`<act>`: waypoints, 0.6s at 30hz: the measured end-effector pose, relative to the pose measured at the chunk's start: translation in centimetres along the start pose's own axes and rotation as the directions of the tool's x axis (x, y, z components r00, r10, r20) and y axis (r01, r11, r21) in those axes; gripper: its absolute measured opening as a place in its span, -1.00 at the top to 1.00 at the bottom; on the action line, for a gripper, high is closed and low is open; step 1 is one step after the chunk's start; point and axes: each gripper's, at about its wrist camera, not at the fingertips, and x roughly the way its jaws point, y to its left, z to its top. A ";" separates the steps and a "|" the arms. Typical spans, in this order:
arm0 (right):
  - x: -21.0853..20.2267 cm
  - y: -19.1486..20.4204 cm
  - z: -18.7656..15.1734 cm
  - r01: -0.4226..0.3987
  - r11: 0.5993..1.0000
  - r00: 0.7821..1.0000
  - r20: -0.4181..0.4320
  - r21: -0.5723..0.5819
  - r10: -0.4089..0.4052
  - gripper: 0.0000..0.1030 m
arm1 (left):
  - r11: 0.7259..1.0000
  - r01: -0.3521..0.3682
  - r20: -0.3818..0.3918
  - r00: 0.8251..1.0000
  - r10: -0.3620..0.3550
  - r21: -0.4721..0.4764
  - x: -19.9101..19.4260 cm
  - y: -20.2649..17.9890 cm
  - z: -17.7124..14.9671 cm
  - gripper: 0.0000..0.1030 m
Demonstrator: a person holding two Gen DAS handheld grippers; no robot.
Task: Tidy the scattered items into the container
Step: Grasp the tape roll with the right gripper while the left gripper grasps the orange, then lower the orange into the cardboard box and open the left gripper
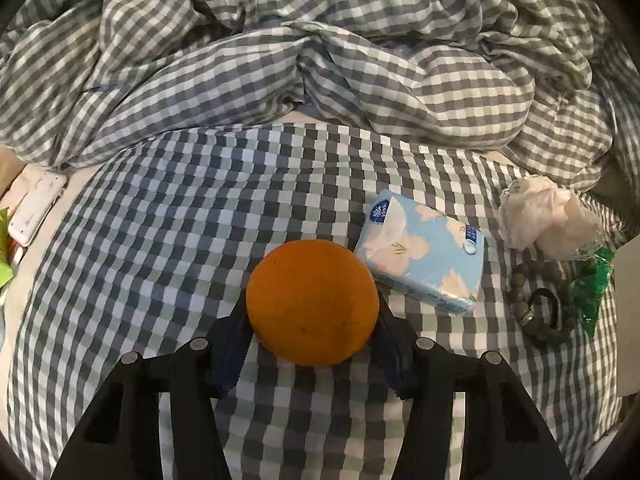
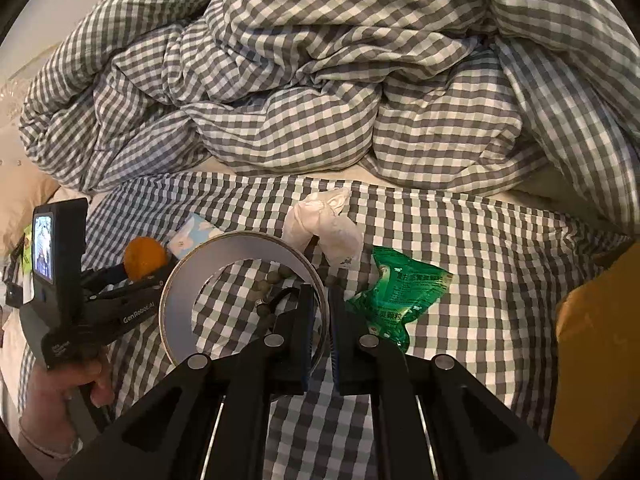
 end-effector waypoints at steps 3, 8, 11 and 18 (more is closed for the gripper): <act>-0.7 0.2 -0.2 -0.003 1.000 1.000 0.003 0.000 0.003 0.87 | 1.000 0.005 0.017 1.000 -0.004 -0.009 -1.6 0.1 -0.1 -0.09; -3.3 0.4 -0.3 -0.016 1.000 0.999 0.030 0.006 0.016 0.87 | 1.000 0.000 0.071 0.997 -0.001 0.015 -6.1 -0.6 0.2 -0.09; -5.7 0.2 -0.4 -0.019 1.000 0.998 0.057 0.011 0.018 0.87 | 0.999 0.002 0.112 0.994 -0.005 0.033 -9.6 -1.3 0.4 -0.09; -13.4 -2.2 -1.2 0.003 0.999 0.990 0.141 0.046 -0.009 0.87 | 0.995 0.039 0.205 0.977 -0.057 0.090 -18.3 -5.5 0.4 -0.09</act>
